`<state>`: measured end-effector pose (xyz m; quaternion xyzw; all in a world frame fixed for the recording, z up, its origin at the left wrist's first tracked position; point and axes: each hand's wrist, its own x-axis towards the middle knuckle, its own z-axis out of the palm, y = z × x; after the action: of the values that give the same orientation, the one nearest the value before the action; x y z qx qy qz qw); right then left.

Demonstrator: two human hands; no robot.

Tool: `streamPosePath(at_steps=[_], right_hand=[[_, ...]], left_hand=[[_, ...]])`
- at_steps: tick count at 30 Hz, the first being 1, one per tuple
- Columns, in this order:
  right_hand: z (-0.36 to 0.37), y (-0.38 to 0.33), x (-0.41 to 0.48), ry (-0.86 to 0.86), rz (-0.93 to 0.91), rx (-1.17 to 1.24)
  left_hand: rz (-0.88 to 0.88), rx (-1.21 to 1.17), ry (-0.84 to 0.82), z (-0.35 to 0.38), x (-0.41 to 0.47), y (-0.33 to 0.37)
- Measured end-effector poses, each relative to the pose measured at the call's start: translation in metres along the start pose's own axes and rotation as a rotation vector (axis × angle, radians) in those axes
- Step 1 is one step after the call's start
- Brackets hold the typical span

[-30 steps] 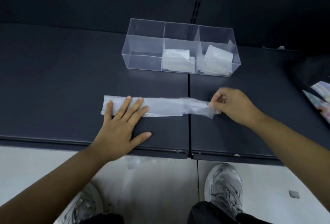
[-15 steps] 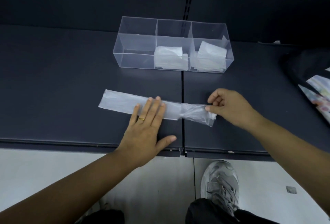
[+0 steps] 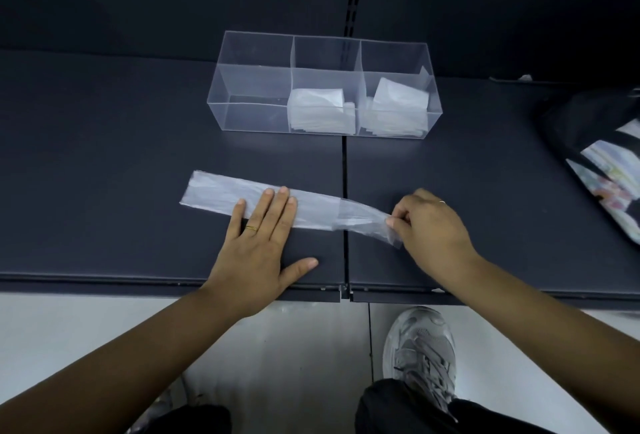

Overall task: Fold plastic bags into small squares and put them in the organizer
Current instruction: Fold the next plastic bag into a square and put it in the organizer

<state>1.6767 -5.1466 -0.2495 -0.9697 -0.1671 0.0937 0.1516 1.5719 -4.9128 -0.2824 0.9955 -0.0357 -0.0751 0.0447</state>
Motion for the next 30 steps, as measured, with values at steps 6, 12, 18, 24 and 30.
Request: streamPosePath(at_steps=[6, 12, 18, 24, 30], right_hand=[[-0.015, 0.004, 0.003, -0.158, 0.140, 0.439], [-0.039, 0.016, -0.003, -0.492, 0.449, 1.007], [-0.057, -0.015, -0.035, -0.707, 0.431, 1.145], [-0.078, -0.042, -0.045, -0.737, 0.249, 1.311], [-0.051, -0.035, -0.008, -0.542, -0.020, 1.308]], left_hand=[[0.050, 0.012, 0.013, 0.001, 0.001, -0.006], [0.188, 0.027, 0.007, -0.005, 0.003, -0.017], [0.224, -0.293, 0.125, -0.013, -0.006, 0.043], [0.030, -1.078, 0.156, -0.040, -0.005, 0.075], [-0.350, -1.810, -0.103, -0.059, 0.007, 0.042]])
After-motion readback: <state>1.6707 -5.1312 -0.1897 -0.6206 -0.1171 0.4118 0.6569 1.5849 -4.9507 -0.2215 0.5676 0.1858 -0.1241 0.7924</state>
